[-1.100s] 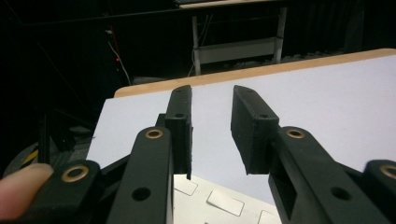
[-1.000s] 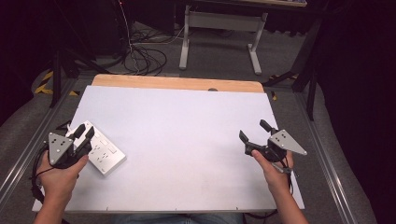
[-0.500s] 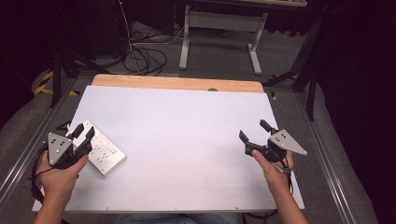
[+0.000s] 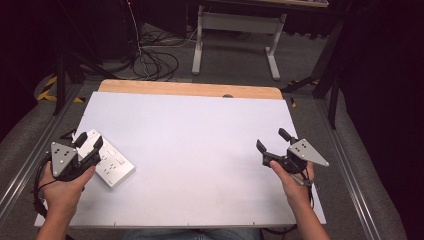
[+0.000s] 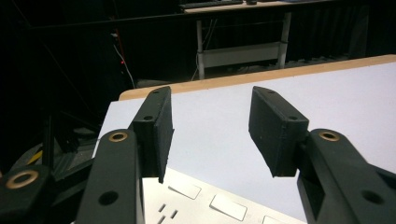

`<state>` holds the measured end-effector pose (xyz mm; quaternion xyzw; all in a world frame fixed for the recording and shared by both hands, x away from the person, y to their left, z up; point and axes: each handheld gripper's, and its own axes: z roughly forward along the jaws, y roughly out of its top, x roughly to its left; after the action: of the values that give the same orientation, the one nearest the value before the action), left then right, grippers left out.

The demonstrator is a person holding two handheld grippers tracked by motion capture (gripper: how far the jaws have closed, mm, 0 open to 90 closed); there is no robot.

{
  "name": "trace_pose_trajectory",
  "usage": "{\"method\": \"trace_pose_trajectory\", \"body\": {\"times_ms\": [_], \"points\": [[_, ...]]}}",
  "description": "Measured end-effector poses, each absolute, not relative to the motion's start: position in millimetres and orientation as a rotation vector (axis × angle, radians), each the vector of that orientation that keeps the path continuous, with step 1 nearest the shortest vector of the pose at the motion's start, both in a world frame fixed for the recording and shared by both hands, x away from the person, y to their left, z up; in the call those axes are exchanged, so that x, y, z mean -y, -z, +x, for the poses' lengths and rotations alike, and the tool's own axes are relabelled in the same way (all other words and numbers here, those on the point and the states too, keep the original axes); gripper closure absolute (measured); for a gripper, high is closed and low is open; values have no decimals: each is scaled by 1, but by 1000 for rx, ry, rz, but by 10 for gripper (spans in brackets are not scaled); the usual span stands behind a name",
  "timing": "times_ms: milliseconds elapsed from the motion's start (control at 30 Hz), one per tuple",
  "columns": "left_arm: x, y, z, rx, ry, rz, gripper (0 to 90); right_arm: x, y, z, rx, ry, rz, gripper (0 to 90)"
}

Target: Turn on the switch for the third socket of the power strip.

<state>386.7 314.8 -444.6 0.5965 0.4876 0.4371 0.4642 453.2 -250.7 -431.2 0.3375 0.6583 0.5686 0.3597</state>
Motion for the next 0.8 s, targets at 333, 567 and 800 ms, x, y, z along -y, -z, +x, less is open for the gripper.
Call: {"method": "trace_pose_trajectory", "body": {"times_ms": [333,567,800], "points": [[-315,444,388,-1195,-1029,1474,242,251,431,453,-1692,-1464,871,128],[-314,444,388,-1191,-1026,1474,159,251,431,453,-1691,-1465,871,126],[-314,445,389,-1187,-1018,1471,124,251,431,453,-1692,-1463,870,125]]}}
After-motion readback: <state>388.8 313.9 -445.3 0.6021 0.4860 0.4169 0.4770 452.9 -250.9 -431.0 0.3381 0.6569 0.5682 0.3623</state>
